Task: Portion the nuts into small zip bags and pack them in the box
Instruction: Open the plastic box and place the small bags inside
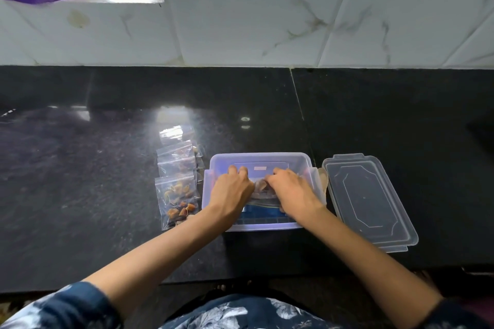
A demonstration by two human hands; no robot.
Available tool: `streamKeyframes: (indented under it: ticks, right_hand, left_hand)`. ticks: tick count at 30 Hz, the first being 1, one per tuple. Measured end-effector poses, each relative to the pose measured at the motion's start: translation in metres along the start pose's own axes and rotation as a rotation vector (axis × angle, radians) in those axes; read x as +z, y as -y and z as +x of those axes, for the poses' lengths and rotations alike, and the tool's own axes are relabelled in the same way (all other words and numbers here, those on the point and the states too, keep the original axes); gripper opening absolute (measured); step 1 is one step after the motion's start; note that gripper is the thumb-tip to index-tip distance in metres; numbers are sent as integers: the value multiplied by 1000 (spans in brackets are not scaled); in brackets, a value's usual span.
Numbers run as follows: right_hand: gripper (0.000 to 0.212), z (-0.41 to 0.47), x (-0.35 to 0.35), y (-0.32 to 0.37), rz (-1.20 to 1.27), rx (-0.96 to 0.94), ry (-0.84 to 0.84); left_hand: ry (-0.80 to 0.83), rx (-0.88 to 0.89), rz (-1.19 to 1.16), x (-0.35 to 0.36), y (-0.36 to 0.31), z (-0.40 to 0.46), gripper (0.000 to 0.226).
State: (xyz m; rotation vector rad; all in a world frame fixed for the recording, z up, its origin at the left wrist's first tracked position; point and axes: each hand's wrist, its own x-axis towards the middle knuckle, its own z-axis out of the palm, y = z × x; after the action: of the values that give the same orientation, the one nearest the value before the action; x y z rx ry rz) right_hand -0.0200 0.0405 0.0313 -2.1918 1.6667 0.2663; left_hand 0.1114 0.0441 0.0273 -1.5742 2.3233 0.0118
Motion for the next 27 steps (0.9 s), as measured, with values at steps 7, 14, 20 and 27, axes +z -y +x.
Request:
streamKeyframes:
  ticks: [7, 14, 20, 27]
  right_hand:
    - [18, 6, -13, 1, 28, 3, 43]
    - [11, 8, -11, 22, 43, -2, 133]
    - [22, 9, -4, 24, 13, 1, 169]
    - [19, 14, -2, 24, 19, -35, 156]
  left_hand:
    - [-120, 99, -105, -14, 14, -21, 16]
    - [42, 173, -93, -12, 13, -17, 16]
    - [112, 199, -186, -5, 9, -6, 28]
    - [111, 182, -240, -3, 10, -6, 26]
